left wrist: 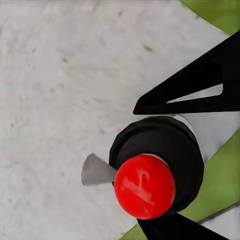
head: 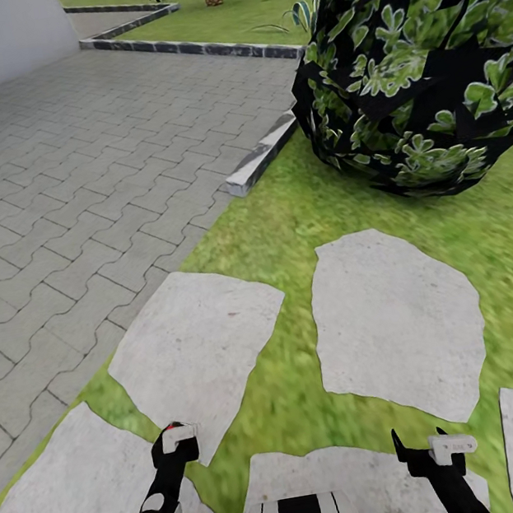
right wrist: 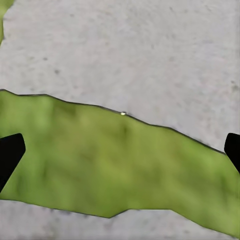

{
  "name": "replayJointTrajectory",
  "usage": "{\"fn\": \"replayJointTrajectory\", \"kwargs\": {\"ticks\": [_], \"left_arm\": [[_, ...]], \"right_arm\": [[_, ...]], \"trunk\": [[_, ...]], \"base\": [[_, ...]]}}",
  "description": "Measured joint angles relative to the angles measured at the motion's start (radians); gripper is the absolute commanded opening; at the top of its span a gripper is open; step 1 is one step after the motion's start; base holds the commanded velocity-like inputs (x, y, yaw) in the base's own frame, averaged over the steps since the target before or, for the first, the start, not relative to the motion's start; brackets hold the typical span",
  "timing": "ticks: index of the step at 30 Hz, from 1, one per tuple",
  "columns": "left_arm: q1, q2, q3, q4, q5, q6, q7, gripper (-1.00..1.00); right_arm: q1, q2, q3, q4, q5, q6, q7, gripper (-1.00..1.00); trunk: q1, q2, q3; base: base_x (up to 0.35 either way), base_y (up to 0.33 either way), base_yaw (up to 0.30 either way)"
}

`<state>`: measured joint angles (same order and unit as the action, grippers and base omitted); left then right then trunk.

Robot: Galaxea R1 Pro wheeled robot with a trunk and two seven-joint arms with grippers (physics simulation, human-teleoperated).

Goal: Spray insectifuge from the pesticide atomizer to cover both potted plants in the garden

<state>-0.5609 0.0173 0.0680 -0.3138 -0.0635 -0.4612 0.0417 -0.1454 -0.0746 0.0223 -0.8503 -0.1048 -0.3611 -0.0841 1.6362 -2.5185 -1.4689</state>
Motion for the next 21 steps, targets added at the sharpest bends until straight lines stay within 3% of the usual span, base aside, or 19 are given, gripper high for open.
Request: {"fn": "replayJointTrajectory", "kwargs": {"ticks": [13,21], "left_arm": [[0.0,0.0,0.0,-0.005,0.0,-0.001,0.0,-1.0],[0.0,-0.002,0.0,-0.006,0.0,0.0,0.0,-1.0]], "right_arm": [[0.0,0.0,0.0,0.0,0.0,0.0,0.0,1.0],[0.0,0.0,0.001,0.0,0.002,0.0,0.0,1.0]], "trunk": [[0.0,0.0,0.0],[-0.004,0.002,0.031]], "base": [[0.0,0.0,0.0],[0.0,0.0,0.0]]}}
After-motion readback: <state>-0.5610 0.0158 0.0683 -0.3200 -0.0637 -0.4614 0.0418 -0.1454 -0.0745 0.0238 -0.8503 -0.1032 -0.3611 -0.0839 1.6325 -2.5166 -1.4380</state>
